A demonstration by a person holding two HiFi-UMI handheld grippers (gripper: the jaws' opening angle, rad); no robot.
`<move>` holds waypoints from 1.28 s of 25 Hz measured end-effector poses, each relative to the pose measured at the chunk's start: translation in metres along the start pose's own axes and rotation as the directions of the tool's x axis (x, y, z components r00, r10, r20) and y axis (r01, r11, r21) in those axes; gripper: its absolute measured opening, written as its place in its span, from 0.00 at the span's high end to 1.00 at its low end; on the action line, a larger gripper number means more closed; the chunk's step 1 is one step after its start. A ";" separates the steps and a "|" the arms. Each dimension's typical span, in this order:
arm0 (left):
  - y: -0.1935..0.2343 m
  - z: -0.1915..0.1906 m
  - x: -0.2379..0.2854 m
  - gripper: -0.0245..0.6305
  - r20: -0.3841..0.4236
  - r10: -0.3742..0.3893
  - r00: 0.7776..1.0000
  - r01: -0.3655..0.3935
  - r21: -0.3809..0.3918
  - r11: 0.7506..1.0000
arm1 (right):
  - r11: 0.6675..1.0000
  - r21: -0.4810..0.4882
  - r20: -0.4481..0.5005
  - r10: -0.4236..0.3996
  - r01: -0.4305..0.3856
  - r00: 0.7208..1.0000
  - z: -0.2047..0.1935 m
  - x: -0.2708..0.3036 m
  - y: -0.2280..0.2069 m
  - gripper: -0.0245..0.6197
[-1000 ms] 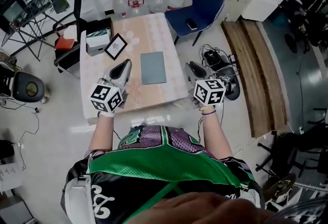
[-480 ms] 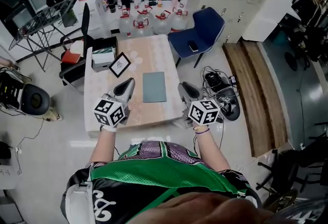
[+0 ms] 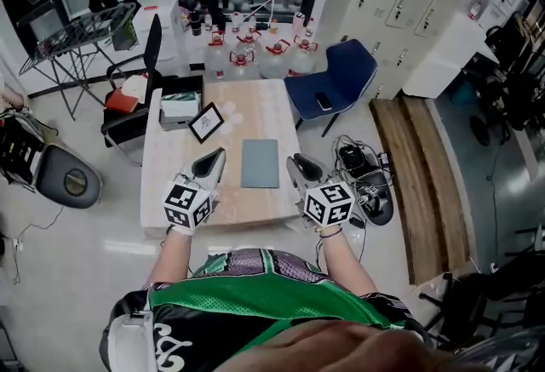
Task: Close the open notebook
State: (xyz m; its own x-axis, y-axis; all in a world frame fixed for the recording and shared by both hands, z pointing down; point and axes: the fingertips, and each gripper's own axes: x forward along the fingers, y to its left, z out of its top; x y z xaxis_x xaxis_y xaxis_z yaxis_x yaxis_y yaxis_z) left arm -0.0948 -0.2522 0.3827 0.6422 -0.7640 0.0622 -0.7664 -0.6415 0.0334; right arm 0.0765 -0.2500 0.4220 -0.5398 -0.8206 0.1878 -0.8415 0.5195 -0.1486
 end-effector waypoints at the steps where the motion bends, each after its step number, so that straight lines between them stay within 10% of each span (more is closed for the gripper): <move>1: 0.004 -0.001 -0.004 0.94 0.000 0.005 1.000 -0.005 0.006 1.000 | 1.000 -0.016 -0.001 0.005 -0.005 1.000 0.001 0.004 0.004 0.85; 7: 0.026 -0.008 -0.021 0.94 -0.040 -0.015 0.999 0.021 0.154 0.988 | 0.998 0.022 -0.002 0.059 -0.059 0.998 0.003 0.034 0.028 0.87; 13: 0.062 0.002 -0.039 0.94 0.007 -0.034 0.999 0.033 0.090 0.995 | 0.998 0.010 0.035 0.060 -0.061 0.998 0.015 0.063 0.047 0.87; 19: 0.109 0.016 -0.062 0.94 0.116 -0.001 0.993 0.016 -0.129 0.992 | 1.000 0.017 0.081 0.024 -0.026 0.996 0.029 0.067 0.048 0.88; 32: 0.132 0.014 -0.064 0.94 0.100 0.030 0.995 -0.026 -0.042 0.999 | 0.992 0.006 0.201 -0.127 0.128 0.971 0.055 0.046 0.032 0.93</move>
State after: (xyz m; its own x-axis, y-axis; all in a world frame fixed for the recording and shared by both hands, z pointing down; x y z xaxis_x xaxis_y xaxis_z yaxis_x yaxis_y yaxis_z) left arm -0.2369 -0.2886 0.3690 0.6173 -0.7859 -0.0369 -0.7826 -0.6182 0.0732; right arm 0.0262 -0.2840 0.3720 -0.4129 -0.9108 0.0059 -0.9035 0.4087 -0.1293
